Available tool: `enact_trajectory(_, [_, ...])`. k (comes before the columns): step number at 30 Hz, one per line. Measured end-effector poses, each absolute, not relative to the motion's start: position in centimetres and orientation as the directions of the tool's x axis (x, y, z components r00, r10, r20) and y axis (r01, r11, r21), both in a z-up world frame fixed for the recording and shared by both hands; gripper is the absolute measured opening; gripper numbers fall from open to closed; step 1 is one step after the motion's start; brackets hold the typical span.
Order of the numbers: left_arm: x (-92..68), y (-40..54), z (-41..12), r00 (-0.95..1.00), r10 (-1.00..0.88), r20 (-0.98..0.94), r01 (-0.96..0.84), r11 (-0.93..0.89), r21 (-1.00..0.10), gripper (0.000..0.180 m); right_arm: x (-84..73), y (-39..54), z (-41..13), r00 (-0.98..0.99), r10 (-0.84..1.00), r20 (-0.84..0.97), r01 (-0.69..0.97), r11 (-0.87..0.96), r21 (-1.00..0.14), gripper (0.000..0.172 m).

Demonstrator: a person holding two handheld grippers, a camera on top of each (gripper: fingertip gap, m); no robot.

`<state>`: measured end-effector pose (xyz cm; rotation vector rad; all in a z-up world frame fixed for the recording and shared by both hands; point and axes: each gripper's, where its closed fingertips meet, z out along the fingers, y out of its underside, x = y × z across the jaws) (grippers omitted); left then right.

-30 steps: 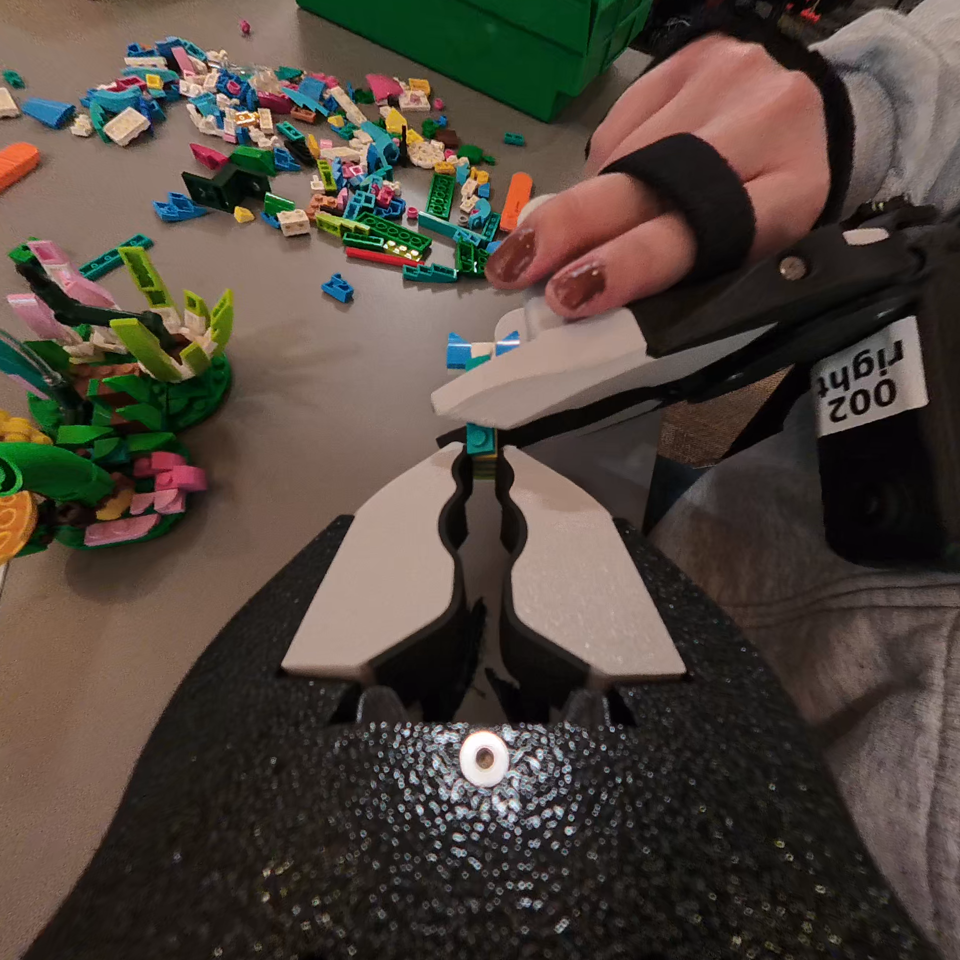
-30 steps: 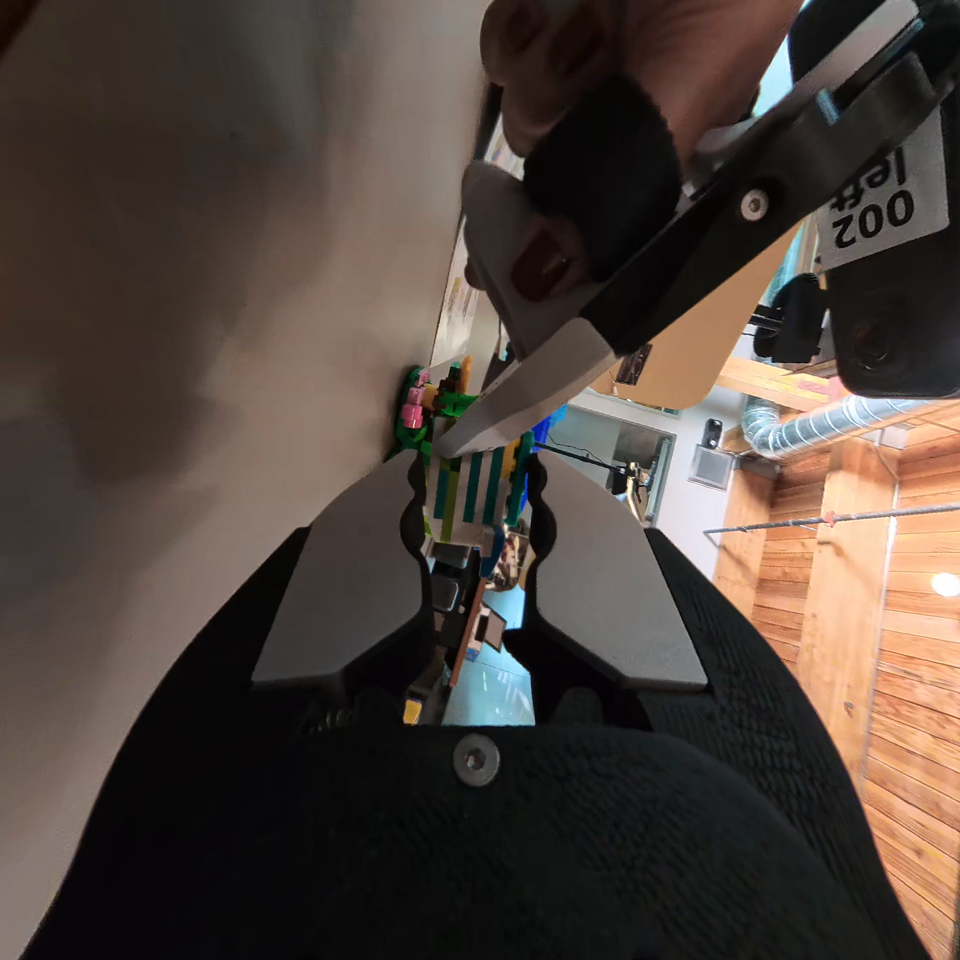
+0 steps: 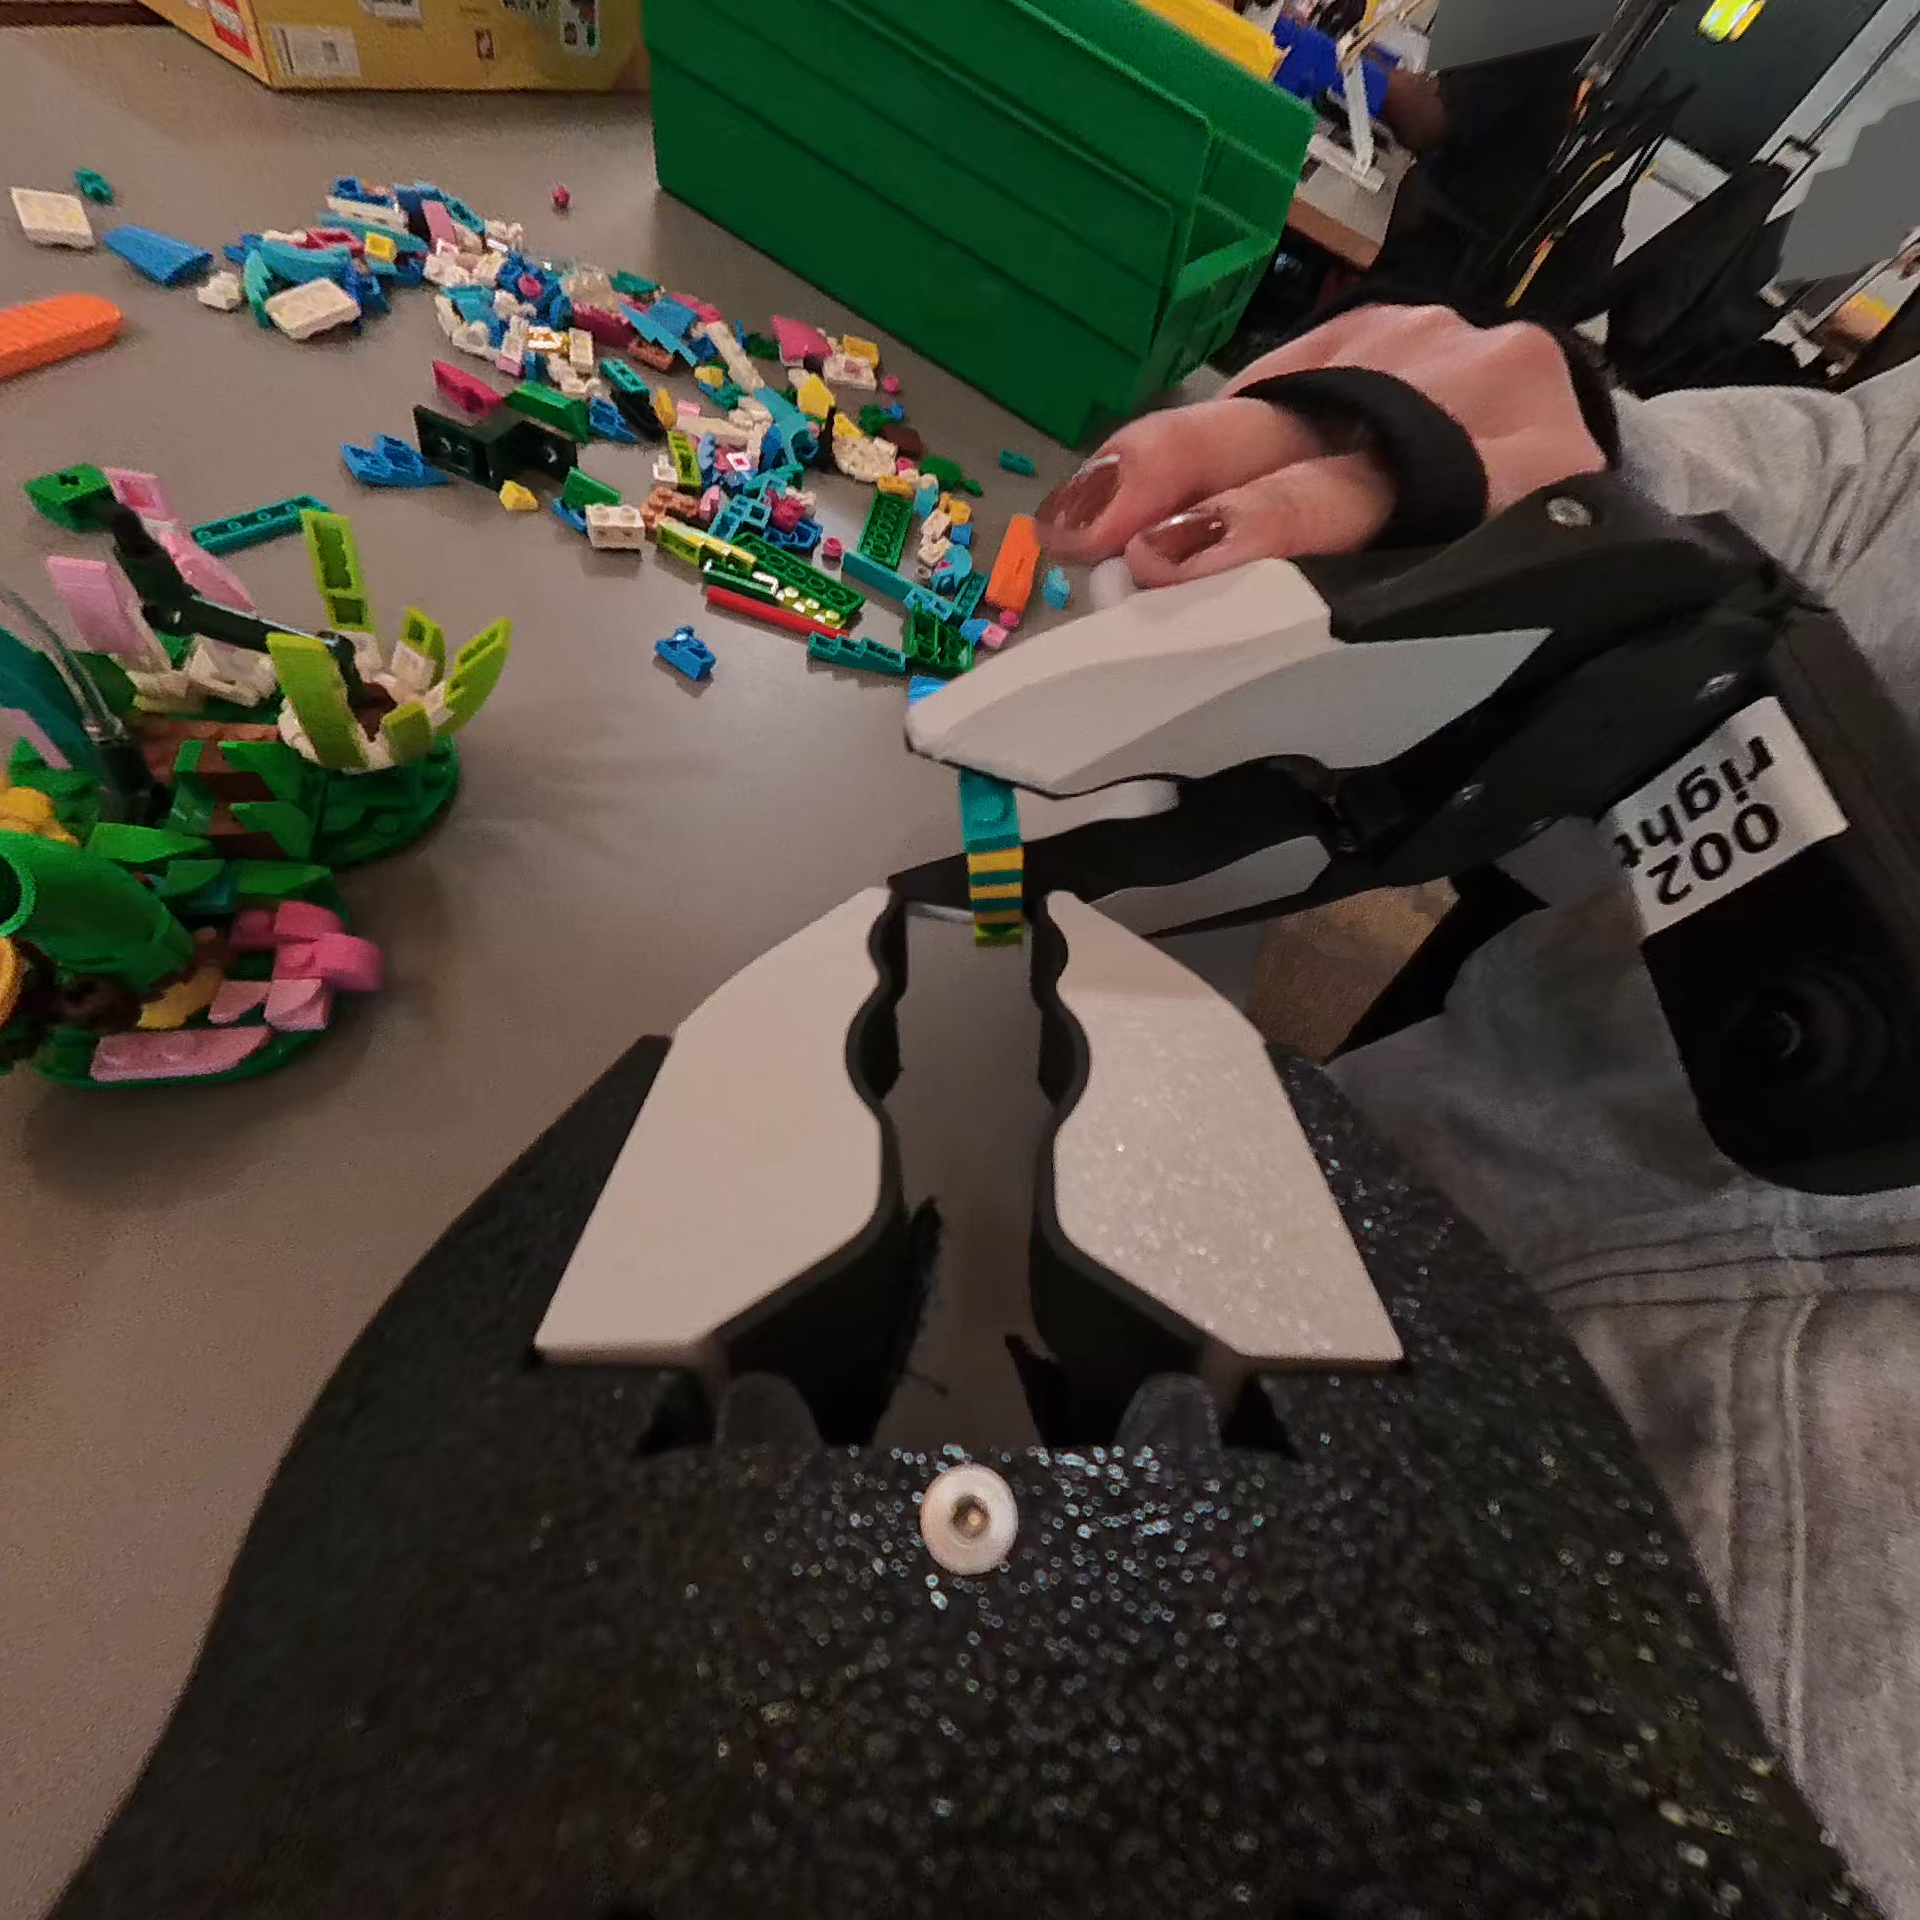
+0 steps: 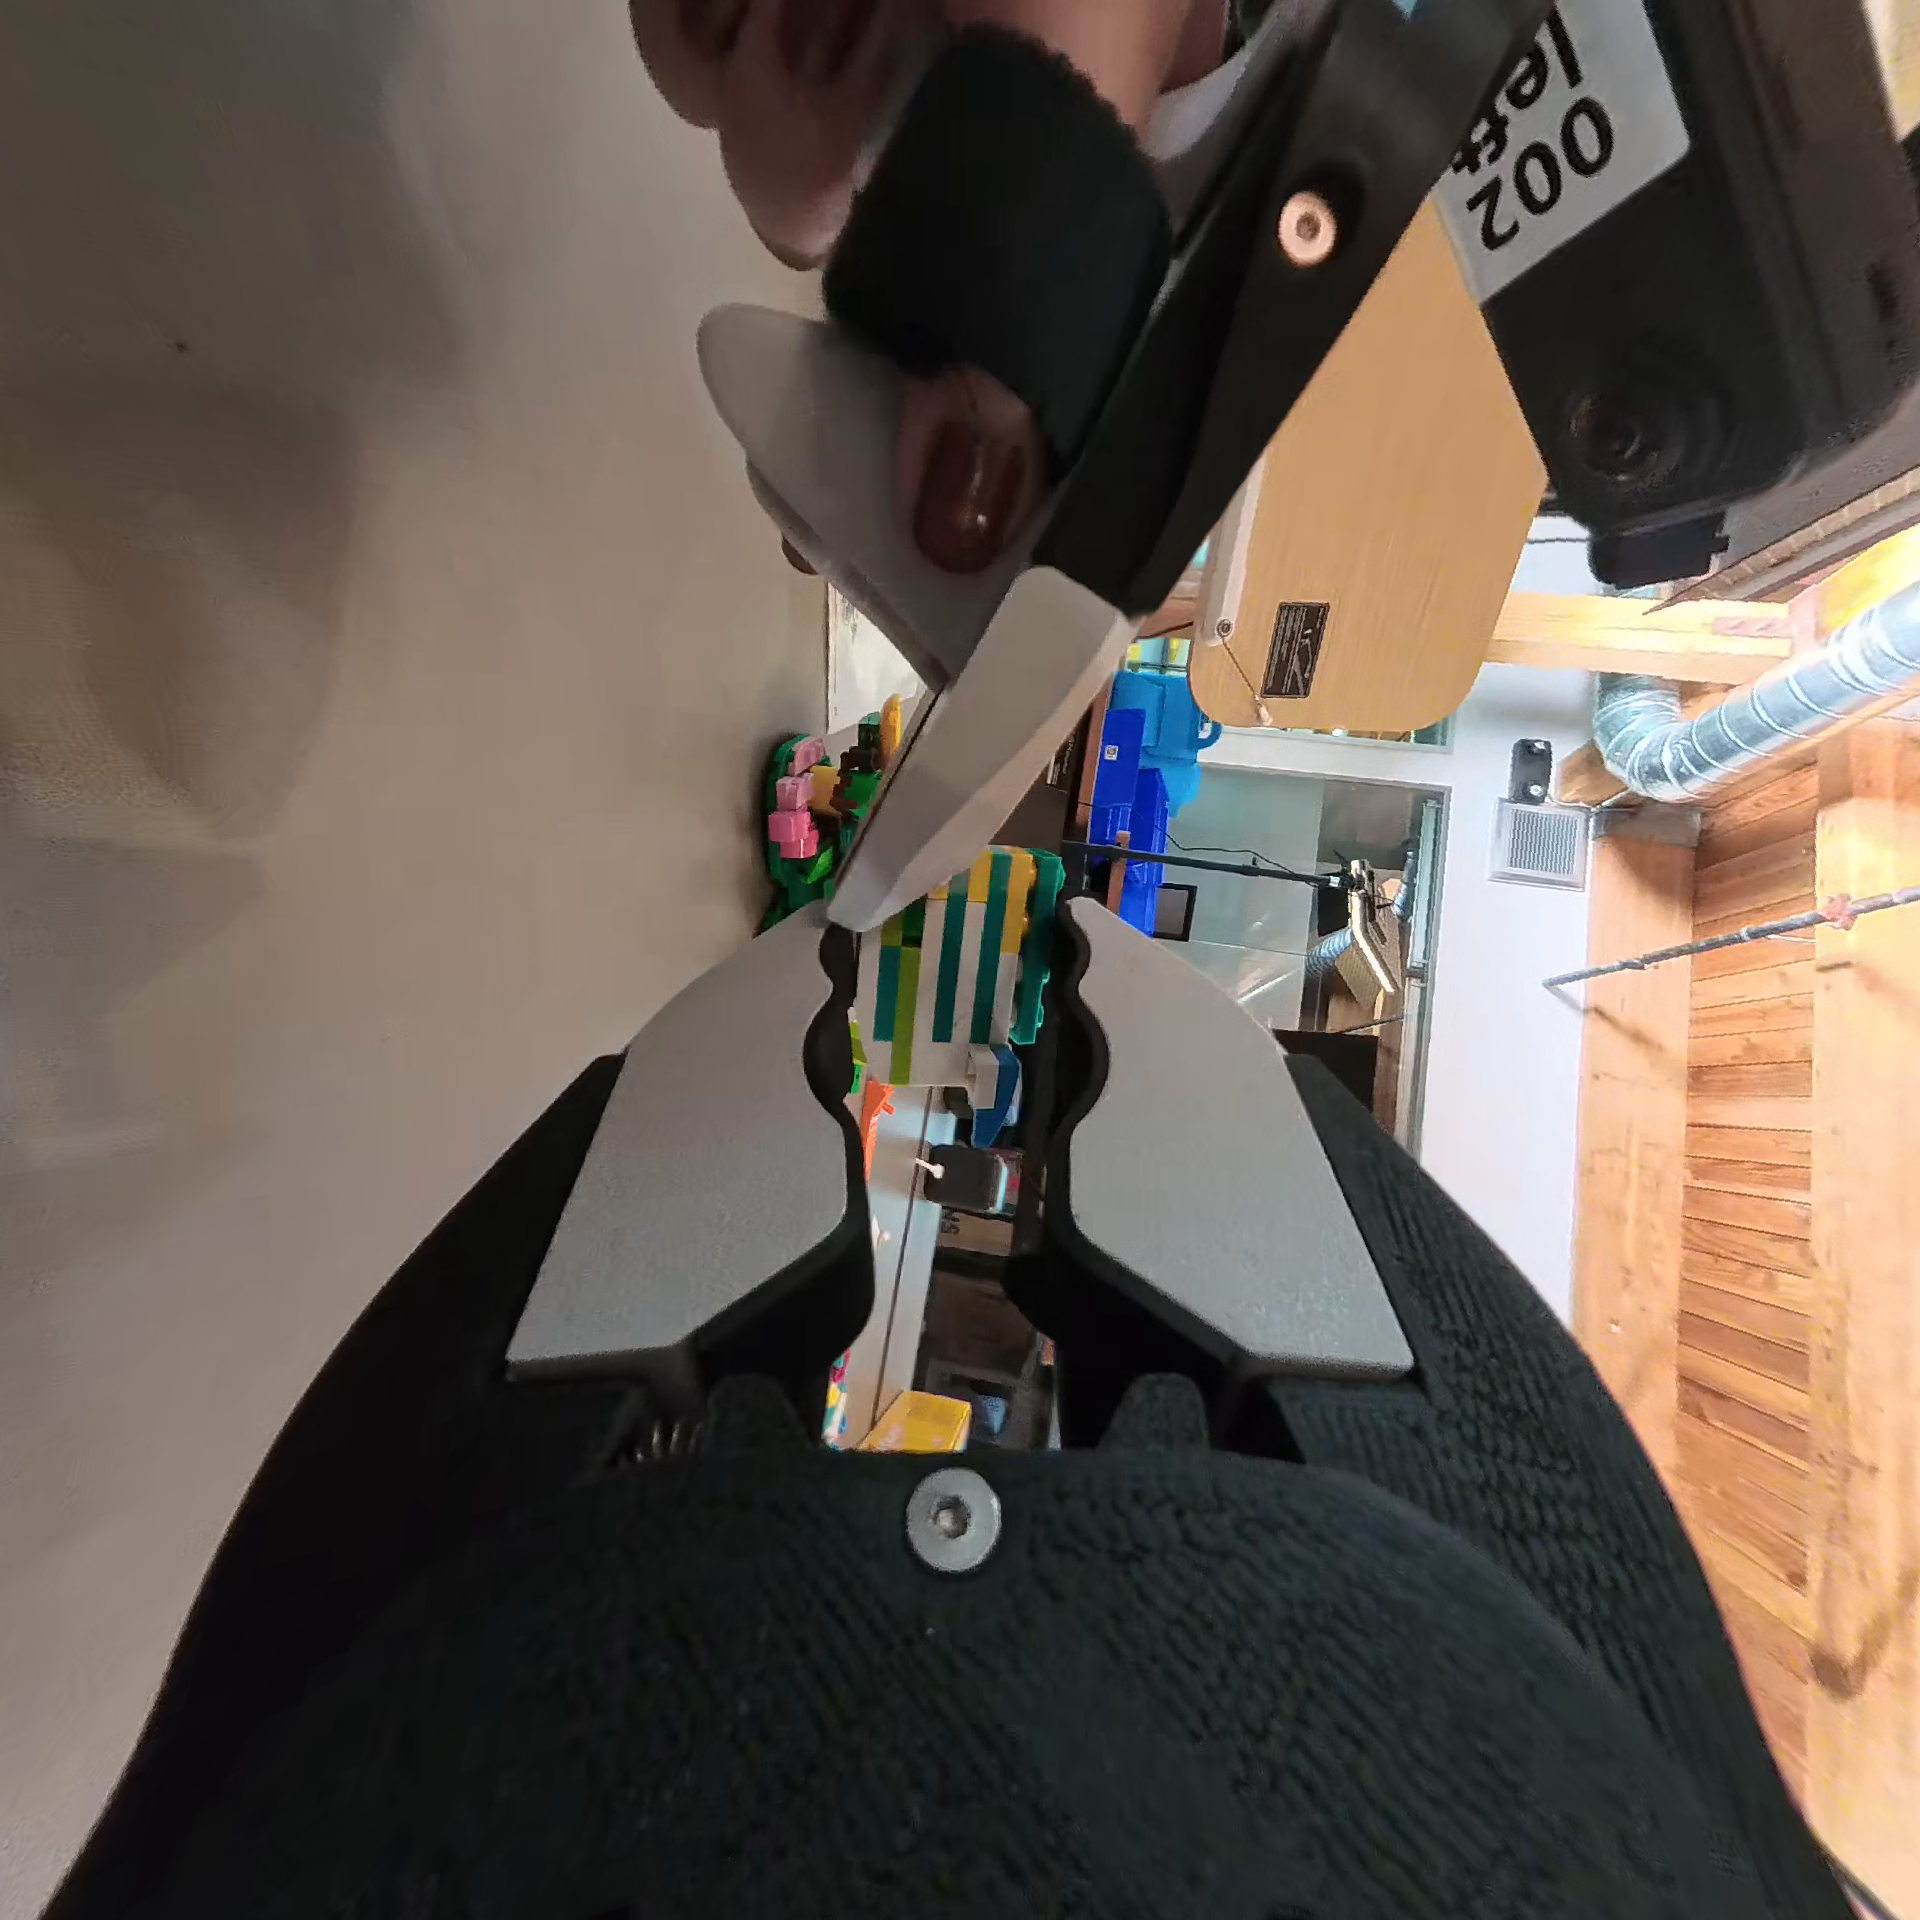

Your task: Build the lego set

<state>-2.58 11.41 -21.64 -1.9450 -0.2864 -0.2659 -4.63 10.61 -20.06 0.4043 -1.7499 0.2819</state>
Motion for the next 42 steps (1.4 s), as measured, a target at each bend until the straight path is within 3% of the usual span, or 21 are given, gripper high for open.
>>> enact_trajectory(8, [-2.1, 11.4, -20.3, 0.949, 0.023, 0.315, 0.306, -0.309, -0.9, 0.018, -4.3, 10.5, -19.3, -0.269, -0.045, 0.962, -0.42, 0.904, -0.076, 0.035])
enact_trajectory(11, [-1.9, 11.5, -19.7, 0.932, -0.008, 0.363, 0.348, -0.261, -0.9, 0.009, -4.3, 10.4, -18.9, -0.263, -0.034, 0.964, -0.422, 0.903, -0.083, 0.035])
enact_trajectory(20, [-2.4, 11.4, -19.5, 0.93, 0.011, 0.368, 0.362, -0.214, -0.907, 0.008, -4.6, 10.3, -18.6, -0.216, -0.054, 0.975, -0.418, 0.907, -0.042, 0.035])
enact_trajectory(23, [-2.7, 11.5, -19.3, 0.934, 0.035, 0.356, 0.356, -0.194, -0.914, 0.027, -4.5, 10.2, -18.2, -0.225, -0.039, 0.974, -0.428, 0.902, -0.062, 0.035])
enact_trajectory(25, [-2.6, 11.4, -18.8, 0.922, 0.003, 0.387, 0.382, -0.171, -0.908, 0.029, -4.4, 10.2, -18.1, -0.236, -0.036, 0.971, -0.435, 0.897, -0.072, 0.035])
enact_trajectory(33, [-2.2, 11.2, -18.2, 0.911, -0.056, 0.409, 0.398, -0.144, -0.906, 0.008, -4.2, 10.0, -18.4, -0.26, -0.061, 0.964, -0.44, 0.896, -0.062, 0.035])
enact_trajectory(36, [-2.4, 11.2, -18.6, 0.912, -0.026, 0.41, 0.401, -0.166, -0.901, 0.008, -4.4, 10.0, -18.7, -0.245, -0.072, 0.967, -0.437, 0.898, -0.044, 0.035])
enact_trajectory(42, [-2.8, 11.2, -18.7, 0.91, 0.011, 0.415, 0.411, -0.155, -0.898, 0.009, -4.9, 10.1, -18.6, -0.115, -0.154, 0.981, -0.412, 0.907, 0.094, 0.034])
